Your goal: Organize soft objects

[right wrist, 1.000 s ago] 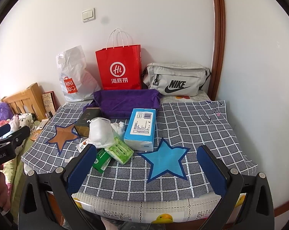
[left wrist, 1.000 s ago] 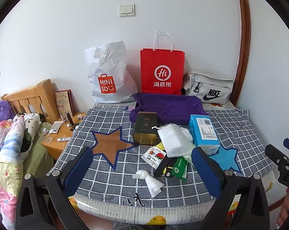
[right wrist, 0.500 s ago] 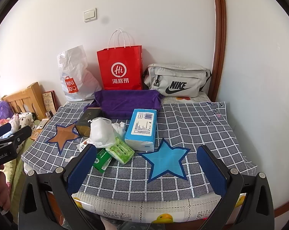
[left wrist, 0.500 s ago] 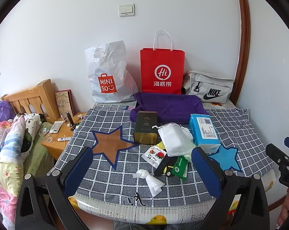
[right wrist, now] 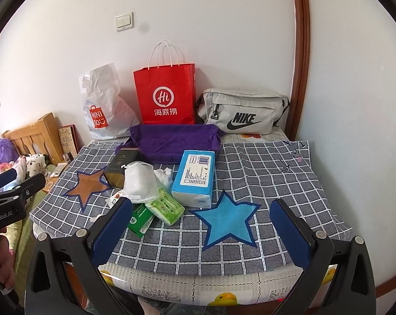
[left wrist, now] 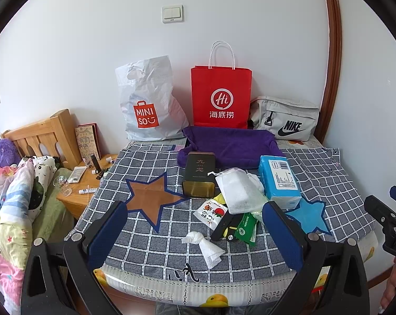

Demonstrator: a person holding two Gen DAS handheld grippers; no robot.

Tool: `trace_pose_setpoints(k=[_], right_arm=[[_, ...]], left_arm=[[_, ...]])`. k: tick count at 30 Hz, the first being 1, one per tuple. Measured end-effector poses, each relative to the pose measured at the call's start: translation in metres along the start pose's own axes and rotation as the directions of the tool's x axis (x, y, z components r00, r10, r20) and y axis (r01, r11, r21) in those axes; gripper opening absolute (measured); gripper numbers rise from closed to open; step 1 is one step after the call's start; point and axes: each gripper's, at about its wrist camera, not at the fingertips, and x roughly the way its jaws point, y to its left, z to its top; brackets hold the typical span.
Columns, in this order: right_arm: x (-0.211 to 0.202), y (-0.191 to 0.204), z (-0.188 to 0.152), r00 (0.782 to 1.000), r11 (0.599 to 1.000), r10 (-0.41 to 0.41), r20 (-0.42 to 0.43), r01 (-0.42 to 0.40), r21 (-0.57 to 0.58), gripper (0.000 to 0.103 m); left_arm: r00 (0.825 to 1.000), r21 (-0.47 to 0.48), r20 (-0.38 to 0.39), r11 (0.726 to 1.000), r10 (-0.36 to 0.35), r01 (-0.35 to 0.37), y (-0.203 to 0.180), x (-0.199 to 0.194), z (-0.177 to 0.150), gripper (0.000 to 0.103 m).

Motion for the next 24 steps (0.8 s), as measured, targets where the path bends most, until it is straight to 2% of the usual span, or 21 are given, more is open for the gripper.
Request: trace_pose_setpoints(k=[24], right_arm=[[-0.0044, 0.0024, -0.0003, 1.0, 1.0, 0.006, 0.016, -0.006, -0.007, 0.103]], left_arm=[[1.0, 0.003, -0.004, 1.0, 0.001, -0.001, -0.0005, 0.0007, -0.0018, 0.103]])
